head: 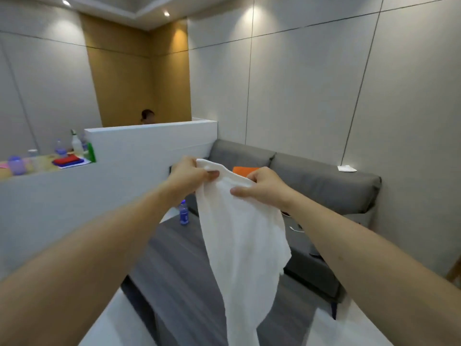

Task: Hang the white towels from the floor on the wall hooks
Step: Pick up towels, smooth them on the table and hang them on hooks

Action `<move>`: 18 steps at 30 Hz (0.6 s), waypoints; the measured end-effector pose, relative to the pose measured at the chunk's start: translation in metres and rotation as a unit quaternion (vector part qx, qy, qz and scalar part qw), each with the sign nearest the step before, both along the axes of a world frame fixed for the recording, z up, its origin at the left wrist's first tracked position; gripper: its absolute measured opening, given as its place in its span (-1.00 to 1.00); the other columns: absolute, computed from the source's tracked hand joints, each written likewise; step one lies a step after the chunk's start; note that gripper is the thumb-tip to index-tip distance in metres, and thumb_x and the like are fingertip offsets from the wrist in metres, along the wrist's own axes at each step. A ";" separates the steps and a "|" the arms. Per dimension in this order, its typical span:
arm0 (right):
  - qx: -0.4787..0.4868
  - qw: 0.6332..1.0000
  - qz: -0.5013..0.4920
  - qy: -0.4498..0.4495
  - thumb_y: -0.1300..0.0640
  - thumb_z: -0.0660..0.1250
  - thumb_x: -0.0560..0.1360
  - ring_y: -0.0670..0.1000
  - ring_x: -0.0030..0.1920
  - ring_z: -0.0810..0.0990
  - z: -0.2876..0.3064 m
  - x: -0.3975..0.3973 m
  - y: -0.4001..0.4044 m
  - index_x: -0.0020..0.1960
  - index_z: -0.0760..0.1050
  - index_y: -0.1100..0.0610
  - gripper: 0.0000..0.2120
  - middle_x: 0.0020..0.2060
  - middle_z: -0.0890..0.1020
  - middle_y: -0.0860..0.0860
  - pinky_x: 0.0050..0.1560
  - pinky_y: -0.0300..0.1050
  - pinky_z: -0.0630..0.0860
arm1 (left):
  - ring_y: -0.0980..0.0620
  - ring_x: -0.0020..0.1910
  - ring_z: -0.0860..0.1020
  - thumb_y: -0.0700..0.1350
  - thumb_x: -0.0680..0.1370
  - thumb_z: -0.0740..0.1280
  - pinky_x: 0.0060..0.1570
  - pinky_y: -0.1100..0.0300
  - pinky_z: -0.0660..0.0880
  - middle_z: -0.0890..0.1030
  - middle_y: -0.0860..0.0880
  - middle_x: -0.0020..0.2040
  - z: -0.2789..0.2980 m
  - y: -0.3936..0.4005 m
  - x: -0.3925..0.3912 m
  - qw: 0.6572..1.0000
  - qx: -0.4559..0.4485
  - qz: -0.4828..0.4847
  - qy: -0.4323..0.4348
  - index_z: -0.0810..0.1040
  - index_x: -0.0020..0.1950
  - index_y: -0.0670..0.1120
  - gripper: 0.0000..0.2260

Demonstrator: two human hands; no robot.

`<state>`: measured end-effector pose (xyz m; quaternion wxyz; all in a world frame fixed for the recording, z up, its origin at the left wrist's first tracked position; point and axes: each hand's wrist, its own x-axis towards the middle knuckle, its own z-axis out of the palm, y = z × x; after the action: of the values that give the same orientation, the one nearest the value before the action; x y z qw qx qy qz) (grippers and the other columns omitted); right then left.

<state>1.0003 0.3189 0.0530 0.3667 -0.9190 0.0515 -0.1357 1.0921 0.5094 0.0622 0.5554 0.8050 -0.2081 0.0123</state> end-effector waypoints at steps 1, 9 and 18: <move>-0.024 1.000 0.015 0.012 -0.06 0.56 0.35 0.00 -0.35 0.55 0.001 0.015 -0.009 -0.23 0.57 0.32 -0.58 -0.37 0.57 0.06 -0.29 -0.13 0.46 | -0.01 -0.10 0.61 -0.04 0.44 0.51 -0.07 0.06 0.61 0.63 -0.05 -0.07 0.001 0.000 0.010 0.999 -0.006 0.036 -0.004 0.60 0.01 -0.05 -0.79; -0.147 0.987 0.056 0.019 -0.01 0.46 0.45 -0.01 -0.27 0.57 -0.003 0.135 -0.068 -0.32 0.60 0.08 -0.76 -0.37 0.61 -0.01 -0.23 -0.06 0.49 | -0.02 -0.07 0.63 -0.03 0.36 0.55 0.03 0.02 0.61 0.69 -0.03 -0.12 0.005 0.032 0.077 0.966 0.049 0.252 -0.018 0.70 -0.09 -0.01 -0.83; -0.154 0.980 0.056 -0.109 0.07 0.27 0.58 0.19 0.06 0.57 -0.006 0.266 -0.035 0.03 0.62 0.03 -0.84 0.02 0.65 0.08 0.04 0.05 0.53 | 0.01 -0.11 0.58 0.01 0.42 0.51 -0.13 0.16 0.48 0.62 0.05 -0.22 -0.012 0.067 0.163 0.922 0.102 0.369 -0.054 0.66 -0.16 0.07 -0.93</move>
<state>1.2668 0.2838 0.0472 0.2312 -0.9457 -0.0621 -0.2201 1.2550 0.5761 0.0507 0.4145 0.8753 0.0737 0.2380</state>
